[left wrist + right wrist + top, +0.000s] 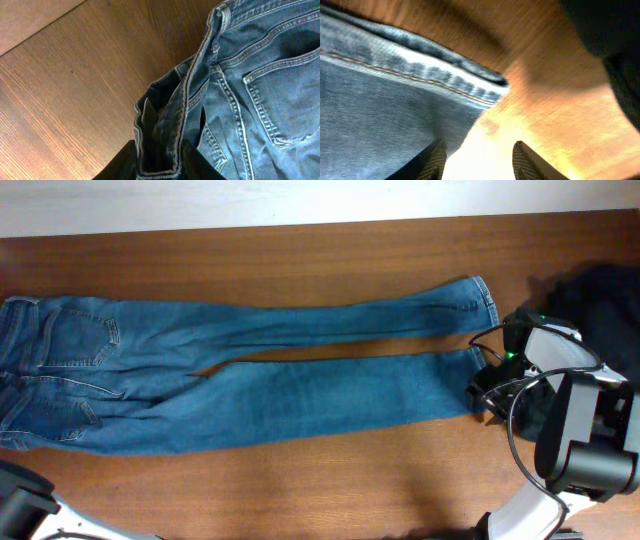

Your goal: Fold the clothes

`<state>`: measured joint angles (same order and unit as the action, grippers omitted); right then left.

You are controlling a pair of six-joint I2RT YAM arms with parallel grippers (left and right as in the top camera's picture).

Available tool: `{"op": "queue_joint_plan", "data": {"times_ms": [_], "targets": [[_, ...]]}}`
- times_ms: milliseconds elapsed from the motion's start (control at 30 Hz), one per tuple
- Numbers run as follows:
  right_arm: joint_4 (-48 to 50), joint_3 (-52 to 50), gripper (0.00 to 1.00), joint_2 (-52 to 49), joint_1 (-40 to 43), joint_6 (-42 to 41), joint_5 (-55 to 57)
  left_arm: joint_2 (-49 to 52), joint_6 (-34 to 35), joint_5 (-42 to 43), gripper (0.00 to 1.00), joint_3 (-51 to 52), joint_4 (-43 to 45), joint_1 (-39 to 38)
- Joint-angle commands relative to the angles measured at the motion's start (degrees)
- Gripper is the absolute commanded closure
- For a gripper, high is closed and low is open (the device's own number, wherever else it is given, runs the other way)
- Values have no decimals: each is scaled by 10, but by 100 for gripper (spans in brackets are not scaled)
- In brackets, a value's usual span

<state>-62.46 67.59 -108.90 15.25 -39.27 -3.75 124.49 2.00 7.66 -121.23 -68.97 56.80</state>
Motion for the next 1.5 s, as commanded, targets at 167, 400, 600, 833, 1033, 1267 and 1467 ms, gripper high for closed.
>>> {"op": "queue_joint_plan", "data": {"times_ms": [167, 400, 600, 833, 1033, 1267, 1467], "targets": [[82, -44, 32, 24, 6, -18, -20, -24, 1, 0, 71, -8, 3, 2], [137, -90, 32, 24, 6, -45, -53, -24, 2, 0, 72, -8, 6, 2], [168, -90, 44, 24, 6, -45, -63, -24, 2, 0, 72, -8, 5, 2], [177, -90, 71, 24, 6, -45, -63, -24, 2, 0, 72, -8, 5, 2], [181, -81, 96, 25, 6, -35, -45, -24, 2, 1, 95, -8, 5, 2], [45, 25, 96, 29, 6, -27, 38, -28, 2, 0, 100, -10, -50, 2], [-84, 152, 96, 29, 6, 27, 72, -33, 2, 0, 100, -25, -106, 2]]}}
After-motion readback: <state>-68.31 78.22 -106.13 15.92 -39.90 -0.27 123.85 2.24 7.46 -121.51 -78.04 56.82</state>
